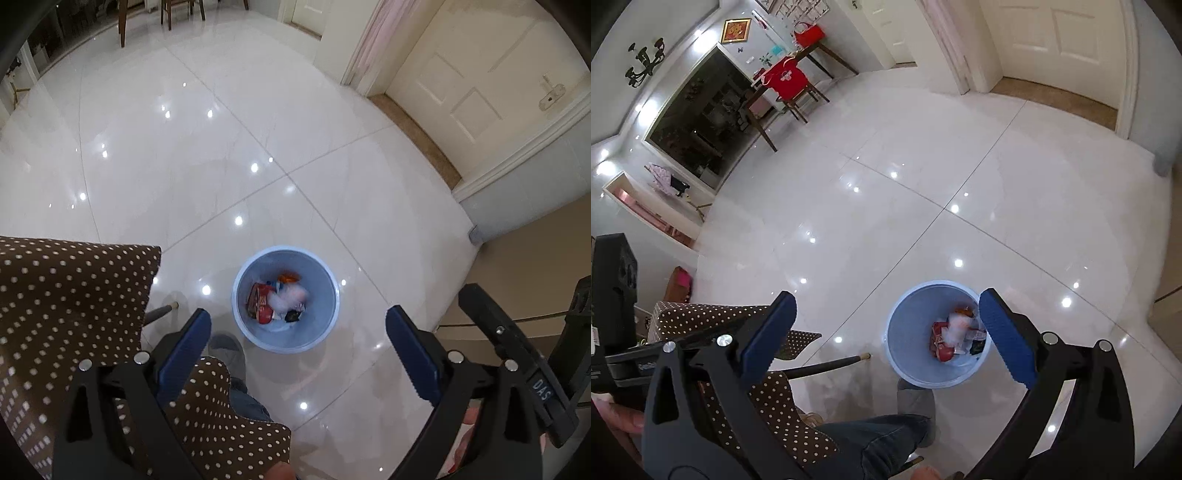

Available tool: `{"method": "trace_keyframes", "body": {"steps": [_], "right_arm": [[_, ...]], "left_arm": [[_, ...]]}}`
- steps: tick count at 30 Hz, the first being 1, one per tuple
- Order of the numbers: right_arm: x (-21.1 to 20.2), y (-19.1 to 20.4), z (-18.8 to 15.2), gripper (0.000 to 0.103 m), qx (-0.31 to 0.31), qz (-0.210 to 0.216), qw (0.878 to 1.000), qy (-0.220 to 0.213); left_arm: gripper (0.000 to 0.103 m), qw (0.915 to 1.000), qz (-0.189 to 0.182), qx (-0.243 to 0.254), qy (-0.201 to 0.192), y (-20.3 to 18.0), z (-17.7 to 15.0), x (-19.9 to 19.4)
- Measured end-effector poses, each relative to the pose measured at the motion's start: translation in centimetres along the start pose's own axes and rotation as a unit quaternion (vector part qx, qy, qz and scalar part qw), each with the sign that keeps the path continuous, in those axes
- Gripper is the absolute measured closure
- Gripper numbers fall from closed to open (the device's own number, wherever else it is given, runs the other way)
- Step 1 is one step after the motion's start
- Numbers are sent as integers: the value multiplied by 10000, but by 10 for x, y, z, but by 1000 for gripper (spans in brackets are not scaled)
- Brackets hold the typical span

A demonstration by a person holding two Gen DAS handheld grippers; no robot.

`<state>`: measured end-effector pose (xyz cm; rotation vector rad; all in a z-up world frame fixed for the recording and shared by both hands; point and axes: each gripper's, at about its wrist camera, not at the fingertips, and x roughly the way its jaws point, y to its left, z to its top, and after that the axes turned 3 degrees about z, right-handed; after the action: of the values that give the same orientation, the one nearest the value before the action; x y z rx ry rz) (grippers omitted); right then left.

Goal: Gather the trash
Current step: 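Carry both items to the blue bin and release them inside, then move both tools back over the table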

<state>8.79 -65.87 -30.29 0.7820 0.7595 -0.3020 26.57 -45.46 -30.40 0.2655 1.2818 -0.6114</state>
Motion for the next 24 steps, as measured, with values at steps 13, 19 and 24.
{"method": "trace_keyframes", "body": {"steps": [13,19,24], "right_arm": [[-53,54,-8,6,-438,-101,9981,-411],[-81,90,-23,6,-752,-115,9955,-571],[-104,123,-31,6,-1046,-28,9919,-719]], "left_arm": [[9,9866,111,211,-1615,6,-47,-132],[9,9705,185,269,-2389,17,-80,-192],[9,9552,488,300,-2902,32,-111,-228]]}}
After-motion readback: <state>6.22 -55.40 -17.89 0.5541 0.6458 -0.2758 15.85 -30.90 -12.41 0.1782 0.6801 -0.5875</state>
